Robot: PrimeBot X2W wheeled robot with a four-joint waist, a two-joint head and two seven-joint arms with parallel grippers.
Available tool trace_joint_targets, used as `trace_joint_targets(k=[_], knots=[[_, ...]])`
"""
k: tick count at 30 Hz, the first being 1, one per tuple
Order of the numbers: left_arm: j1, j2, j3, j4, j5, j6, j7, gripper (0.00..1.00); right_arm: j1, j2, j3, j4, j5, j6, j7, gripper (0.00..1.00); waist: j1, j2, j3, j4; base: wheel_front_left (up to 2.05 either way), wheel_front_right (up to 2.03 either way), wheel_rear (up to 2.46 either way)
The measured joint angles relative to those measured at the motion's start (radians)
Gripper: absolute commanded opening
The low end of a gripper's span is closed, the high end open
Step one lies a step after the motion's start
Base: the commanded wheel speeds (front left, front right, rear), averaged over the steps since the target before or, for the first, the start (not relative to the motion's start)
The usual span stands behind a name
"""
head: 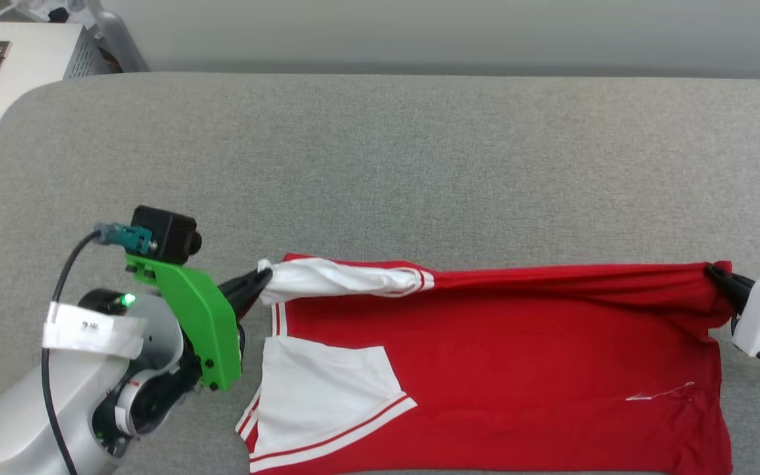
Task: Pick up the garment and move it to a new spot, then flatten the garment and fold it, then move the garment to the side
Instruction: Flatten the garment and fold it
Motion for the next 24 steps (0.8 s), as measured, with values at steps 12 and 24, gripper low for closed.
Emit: trace_joint_targets(k=[12, 24], knots=[[0.178, 0.015, -0.072, -0.008, -0.033, 0.016, -0.019, 0.0, 0.167, -0.073, 0.058, -0.111, 0.11, 0.0, 0.056, 0.0, 0.0, 0.0, -0.058, 0.019, 0.0, 0.0, 0.0], [0.208, -0.002, -0.114, 0.063, -0.031, 0.005, -0.019, 0.0, 0.237, -0.248, 0.248, -0.193, 0.075, 0.0, 0.022, 0.0, 0.0, 0.0, -0.053, 0.025, 0.0, 0.0, 0.0]])
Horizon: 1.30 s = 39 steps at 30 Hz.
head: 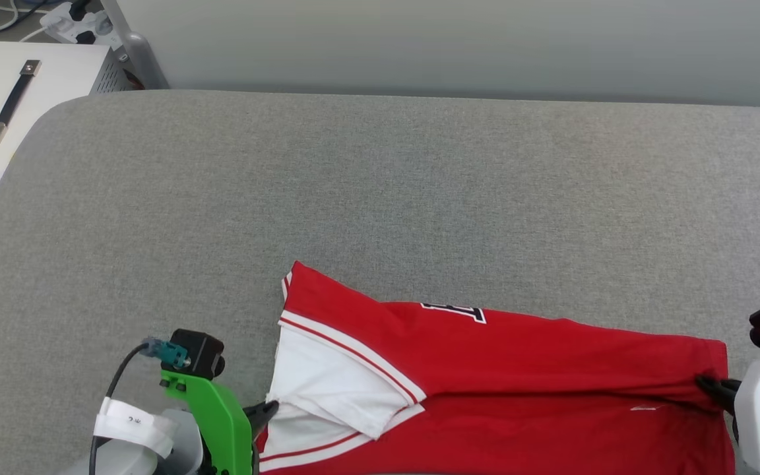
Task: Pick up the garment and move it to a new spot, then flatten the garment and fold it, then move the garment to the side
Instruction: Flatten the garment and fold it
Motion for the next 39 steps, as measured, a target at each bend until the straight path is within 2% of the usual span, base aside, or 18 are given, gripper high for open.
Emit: trace_joint_targets(k=[7, 8, 9, 10, 18, 22, 26, 32, 36, 38, 39], knots=[[0.0, -0.033, -0.033, 0.06, 0.008, -0.026, 0.012, 0.0, 0.0, -0.05, 0.118, 0.027, -0.007, 0.0, -0.055, 0.0, 0.0, 0.0, 0.007, -0.004, 0.0, 0.0, 0.0], [0.0, -0.035, -0.036, 0.063, 0.009, -0.029, 0.012, 0.0, -0.002, -0.05, 0.123, 0.032, -0.006, 0.0, -0.058, 0.37, 0.0, 0.0, 0.007, -0.005, 0.0, 0.0, 0.0], [0.0, -0.038, -0.038, 0.065, 0.009, -0.032, 0.011, 0.34, -0.003, -0.049, 0.127, 0.04, -0.002, 0.0, -0.064, 1.0, 0.0001, 0.0, 0.006, -0.006, 0.0, 0.0, 0.0], [0.0, -0.042, -0.039, 0.067, 0.014, -0.033, 0.008, 1.0, -0.005, -0.048, 0.13, 0.046, 0.006, 0.0, -0.065, 1.0, 0.0, 0.0, 0.005, -0.007, 0.0, 0.0, 0.0], [0.002, -0.052, -0.029, 0.077, 0.029, -0.033, -0.026, 1.0, -0.015, -0.051, 0.126, 0.0, 0.04, 0.0, -0.021, 1.0, 0.0, 0.0, -0.021, -0.014, 0.0, 0.0, 0.0], [0.015, -0.053, 0.001, 0.061, 0.025, -0.027, -0.077, 1.0, -0.006, -0.03, 0.07, -0.045, 0.075, 0.0, 0.037, 1.0, 0.0001, 0.0, -0.044, -0.018, 0.0, 0.0, 0.0], [0.018, -0.066, 0.049, 0.053, 0.026, -0.019, -0.181, 1.0, 0.008, 0.009, -0.022, -0.081, 0.073, 0.0, 0.08, 1.0, 0.0, 0.0, -0.064, -0.018, 0.0, 0.0, 0.0], [0.019, -0.096, 0.089, 0.051, 0.106, -0.019, -0.386, 1.0, 0.046, 0.122, -0.213, -0.11, 0.029, 0.0, 0.178, 1.0, 0.0001, 0.0, -0.084, -0.013, 0.0, 0.0, 0.0], [0.023, -0.135, 0.113, 0.051, 0.188, -0.036, -0.525, 1.0, 0.08, 0.235, -0.354, -0.11, -0.042, 0.0, 0.26, 1.0, 0.0001, 0.0, -0.089, -0.005, 0.0, 0.0, 0.0], [0.035, -0.166, 0.159, 0.051, 0.219, -0.037, -0.55, 1.0, 0.09, 0.296, -0.417, -0.105, -0.078, 0.0, 0.29, 1.0, 0.0, 0.0, -0.09, 0.0, 0.0, 0.0, 0.0], [0.043, -0.178, 0.186, 0.05, 0.269, -0.035, -0.552, 1.0, 0.092, 0.33, -0.445, -0.103, -0.092, 0.0, 0.306, 1.0, 0.0, 0.0, -0.09, 0.002, 0.0, 0.0, 0.0]])
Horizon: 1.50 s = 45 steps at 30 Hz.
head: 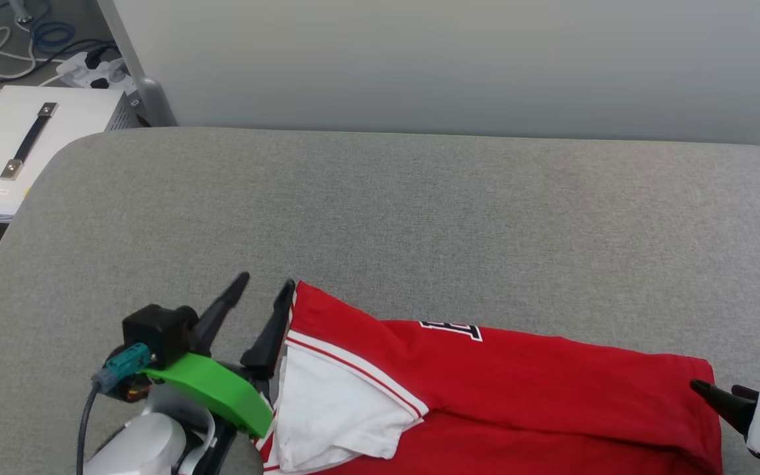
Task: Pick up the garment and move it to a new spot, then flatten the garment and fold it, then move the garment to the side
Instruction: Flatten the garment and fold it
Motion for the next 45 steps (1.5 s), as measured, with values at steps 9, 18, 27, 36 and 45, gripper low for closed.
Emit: trace_joint_targets(k=[9, 18, 27, 36, 45], knots=[[0.187, -0.215, 0.396, -0.134, 0.446, -0.078, -0.001, 1.0, -0.004, 0.153, -0.143, 0.046, -0.088, 0.0, 0.034, 1.0, 0.0, 0.0, 0.026, 0.019, 0.0, 0.0, 0.0], [0.263, -0.381, 0.598, -0.152, 0.668, -0.207, -0.001, 1.0, -0.028, 0.164, -0.219, 0.149, -0.166, 0.0, -0.016, 1.0, 0.0, 0.0, 0.062, 0.04, 0.0, 0.0, 0.0], [0.272, -0.45, 0.668, -0.144, 0.719, -0.241, -0.001, 1.0, -0.056, 0.165, -0.232, 0.241, -0.169, 0.0, -0.037, 1.0, 0.0, 0.0, 0.098, 0.061, 0.0, 0.0, 0.0], [0.273, -0.444, 0.626, -0.142, 0.696, -0.244, -0.001, 1.0, -0.057, 0.164, -0.163, 0.254, -0.102, -0.001, -0.037, 1.0, 0.0001, -0.0001, 0.107, 0.074, 0.0, 0.0, 0.0], [0.273, -0.439, 0.615, -0.134, 0.68, -0.244, -0.001, 1.0, -0.054, 0.199, -0.095, 0.253, -0.048, -0.001, -0.046, 0.48, 0.0, -0.0001, 0.094, 0.067, 0.0, 0.0, 0.0]])
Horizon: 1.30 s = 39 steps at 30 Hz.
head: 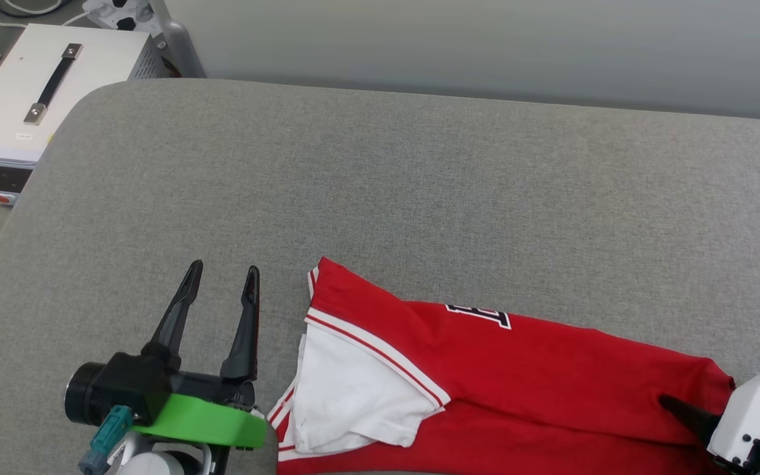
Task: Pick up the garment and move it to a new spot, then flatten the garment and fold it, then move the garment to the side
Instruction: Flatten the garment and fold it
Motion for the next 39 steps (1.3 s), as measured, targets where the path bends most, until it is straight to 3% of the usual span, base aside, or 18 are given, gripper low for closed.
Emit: trace_joint_targets(k=[1, 2, 16, 25, 31, 39], knots=[[0.0, 0.001, -0.001, 0.001, 0.0, 0.0, 0.0, 1.0, 0.001, -0.001, 0.004, 0.004, 0.0, 0.0, -0.005, 0.29, 0.0, 0.0, 0.0, 0.0, 0.0, 0.0, 0.0], [0.0, 0.002, -0.001, 0.002, -0.002, 0.0, 0.0, 1.0, 0.002, -0.002, 0.006, 0.007, 0.001, 0.0, -0.011, 0.0, 0.0, 0.0, -0.001, 0.0, 0.0, 0.0, 0.0], [0.003, 0.007, -0.004, 0.014, -0.009, 0.0, 0.0, 1.0, 0.005, -0.069, 0.011, 0.053, -0.041, 0.002, -0.131, 0.0, 0.0, 0.0, -0.022, -0.011, 0.0, 0.0, 0.0], [0.004, 0.005, -0.004, 0.014, -0.015, 0.0, 0.0, 1.0, -0.021, -0.161, -0.123, 0.102, -0.228, 0.002, -0.196, 0.0, 0.0, 0.0001, -0.037, -0.019, 0.0, 0.0, 0.0], [0.005, 0.002, -0.004, 0.017, -0.018, 0.0, 0.0, 1.0, -0.032, -0.123, -0.126, 0.084, -0.231, 0.001, -0.182, 0.0, 0.0, 0.0001, -0.054, -0.018, 0.0, 0.0, 0.0], [0.04, -0.005, -0.006, 0.034, -0.027, 0.0, 0.0, 1.0, 0.031, -0.059, -0.082, -0.036, -0.182, 0.001, -0.169, 0.0, 0.0, 0.0, -0.102, -0.019, 0.0, 0.0, 0.0]])
